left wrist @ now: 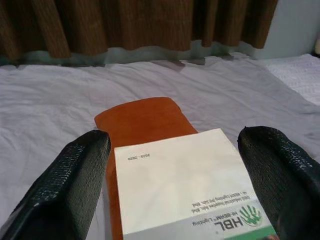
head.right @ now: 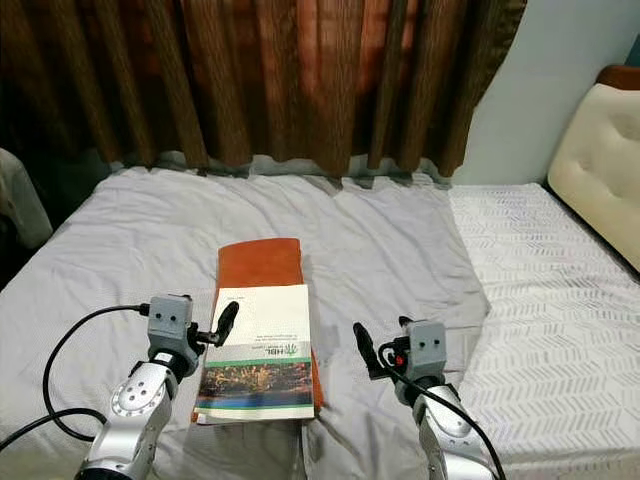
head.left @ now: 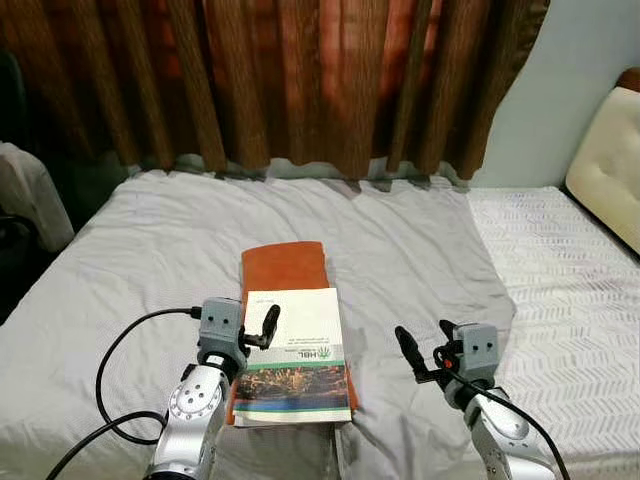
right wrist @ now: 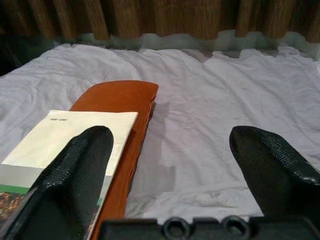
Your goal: Clean up the room
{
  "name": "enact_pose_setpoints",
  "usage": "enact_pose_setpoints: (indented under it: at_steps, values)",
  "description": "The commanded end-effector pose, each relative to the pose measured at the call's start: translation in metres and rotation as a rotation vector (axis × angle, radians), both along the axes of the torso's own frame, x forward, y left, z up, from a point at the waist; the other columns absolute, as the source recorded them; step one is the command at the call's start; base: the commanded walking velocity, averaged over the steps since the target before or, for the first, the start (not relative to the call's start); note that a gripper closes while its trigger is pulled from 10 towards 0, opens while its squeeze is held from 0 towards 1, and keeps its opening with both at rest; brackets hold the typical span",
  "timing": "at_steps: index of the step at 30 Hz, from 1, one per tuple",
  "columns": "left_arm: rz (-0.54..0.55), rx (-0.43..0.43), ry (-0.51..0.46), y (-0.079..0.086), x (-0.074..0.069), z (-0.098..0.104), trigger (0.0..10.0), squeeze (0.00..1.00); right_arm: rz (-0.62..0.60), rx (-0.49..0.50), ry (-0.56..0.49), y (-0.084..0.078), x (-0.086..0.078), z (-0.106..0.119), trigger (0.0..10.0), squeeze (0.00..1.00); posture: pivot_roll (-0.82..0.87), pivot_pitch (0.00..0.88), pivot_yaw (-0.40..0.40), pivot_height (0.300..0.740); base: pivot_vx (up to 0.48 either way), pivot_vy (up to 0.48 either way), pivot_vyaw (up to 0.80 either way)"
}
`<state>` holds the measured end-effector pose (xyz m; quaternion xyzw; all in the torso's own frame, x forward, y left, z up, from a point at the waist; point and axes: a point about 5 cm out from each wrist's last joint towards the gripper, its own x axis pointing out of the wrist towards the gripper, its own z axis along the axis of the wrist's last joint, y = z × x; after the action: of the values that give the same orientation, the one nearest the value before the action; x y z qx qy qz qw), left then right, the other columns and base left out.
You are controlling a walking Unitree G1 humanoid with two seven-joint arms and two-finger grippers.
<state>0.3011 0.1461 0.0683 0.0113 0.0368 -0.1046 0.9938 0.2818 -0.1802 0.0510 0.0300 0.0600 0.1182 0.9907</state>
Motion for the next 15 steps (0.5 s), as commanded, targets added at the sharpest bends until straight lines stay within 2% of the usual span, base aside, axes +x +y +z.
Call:
enact_pose_setpoints:
  at_steps: [1,15]
  values:
    - [-0.020,-0.007,-0.024,-0.0028,0.0010,0.0054,10.0,0.00,0.002,0.002,0.004,-0.0008,-0.0003,-0.0006,10.0,0.00,-0.02,0.000,-0.027,0.740,0.409,0.255,0.00]
    - [-0.042,-0.009,-0.024,-0.0031,0.0015,0.0063,10.0,0.00,0.012,0.002,0.015,0.0010,-0.0005,-0.0028,10.0,0.00,-0.02,0.000,-0.026,0.740,0.436,0.000,0.00]
